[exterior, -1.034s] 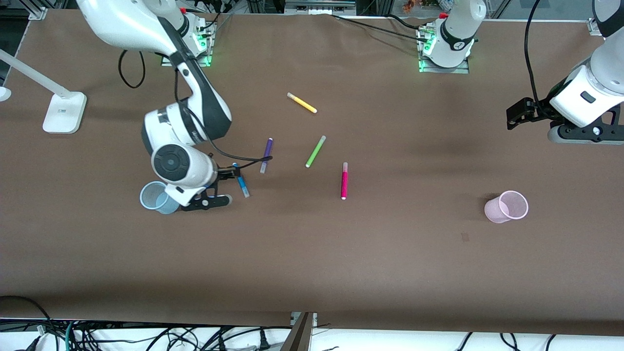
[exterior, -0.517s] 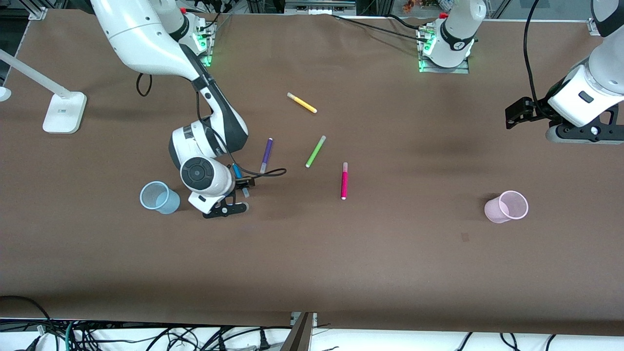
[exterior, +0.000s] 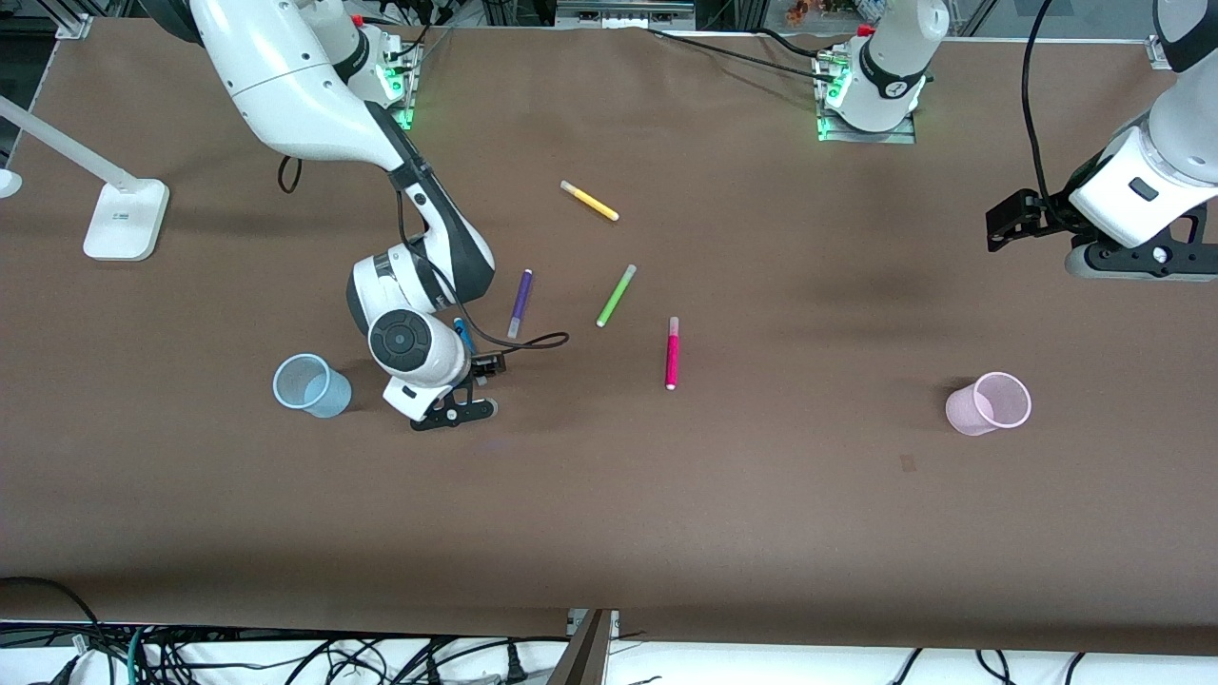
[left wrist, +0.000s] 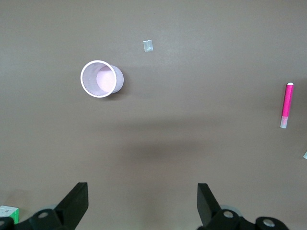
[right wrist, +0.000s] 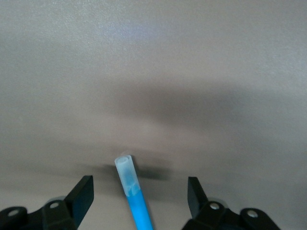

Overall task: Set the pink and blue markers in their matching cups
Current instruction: 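Lower the right gripper and grasp the blue marker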

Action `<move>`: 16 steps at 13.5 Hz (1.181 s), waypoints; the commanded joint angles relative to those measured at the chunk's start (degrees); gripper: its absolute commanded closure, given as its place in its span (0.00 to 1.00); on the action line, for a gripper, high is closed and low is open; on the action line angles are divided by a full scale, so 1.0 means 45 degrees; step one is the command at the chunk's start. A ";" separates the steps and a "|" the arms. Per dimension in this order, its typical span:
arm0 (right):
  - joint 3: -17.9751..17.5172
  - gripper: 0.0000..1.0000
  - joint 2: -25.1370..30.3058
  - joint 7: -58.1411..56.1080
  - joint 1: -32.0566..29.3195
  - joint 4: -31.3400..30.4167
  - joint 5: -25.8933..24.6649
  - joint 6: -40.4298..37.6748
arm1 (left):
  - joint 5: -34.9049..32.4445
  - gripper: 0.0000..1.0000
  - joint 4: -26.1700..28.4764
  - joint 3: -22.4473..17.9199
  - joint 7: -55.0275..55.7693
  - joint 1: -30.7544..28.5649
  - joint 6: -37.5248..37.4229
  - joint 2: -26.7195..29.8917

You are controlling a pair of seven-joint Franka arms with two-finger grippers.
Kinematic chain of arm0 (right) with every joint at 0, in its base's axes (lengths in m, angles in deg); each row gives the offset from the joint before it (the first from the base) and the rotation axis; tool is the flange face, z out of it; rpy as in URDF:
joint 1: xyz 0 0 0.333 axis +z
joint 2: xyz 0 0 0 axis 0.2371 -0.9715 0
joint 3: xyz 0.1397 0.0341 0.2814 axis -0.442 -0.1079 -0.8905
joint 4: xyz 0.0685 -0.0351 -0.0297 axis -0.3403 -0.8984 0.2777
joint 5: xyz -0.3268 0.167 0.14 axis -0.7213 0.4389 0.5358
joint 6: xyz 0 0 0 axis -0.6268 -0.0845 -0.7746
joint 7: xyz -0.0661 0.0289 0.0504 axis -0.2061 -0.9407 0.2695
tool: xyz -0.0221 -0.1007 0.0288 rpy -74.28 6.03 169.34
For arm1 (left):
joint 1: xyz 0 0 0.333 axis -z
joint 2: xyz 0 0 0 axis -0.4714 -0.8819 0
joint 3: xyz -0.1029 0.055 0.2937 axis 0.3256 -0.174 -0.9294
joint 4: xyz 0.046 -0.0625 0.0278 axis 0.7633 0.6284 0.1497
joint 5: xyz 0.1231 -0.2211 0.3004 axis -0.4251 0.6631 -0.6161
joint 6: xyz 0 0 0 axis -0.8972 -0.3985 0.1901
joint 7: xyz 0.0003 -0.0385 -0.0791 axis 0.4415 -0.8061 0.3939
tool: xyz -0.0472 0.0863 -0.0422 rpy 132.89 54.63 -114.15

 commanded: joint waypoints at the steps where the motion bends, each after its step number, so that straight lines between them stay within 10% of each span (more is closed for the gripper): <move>1: 0.0032 0.26 -0.0188 -0.0278 0.0058 0.0099 -0.0099 0.0234 | 0.0237 0.00 -0.0315 0.0003 -0.0053 -0.0024 -0.0340 -0.0058; 8: 0.0032 0.80 -0.0266 -0.0317 0.0213 0.0099 -0.0099 0.0351 | 0.0237 0.00 -0.0315 0.0042 -0.0053 -0.0024 -0.0340 -0.0058; 16: 0.0071 0.81 0.1021 -0.0648 0.0156 0.0624 -0.0021 -0.0465 | 0.0353 0.00 -0.0315 0.0081 0.0141 -0.0005 -0.0340 -0.0078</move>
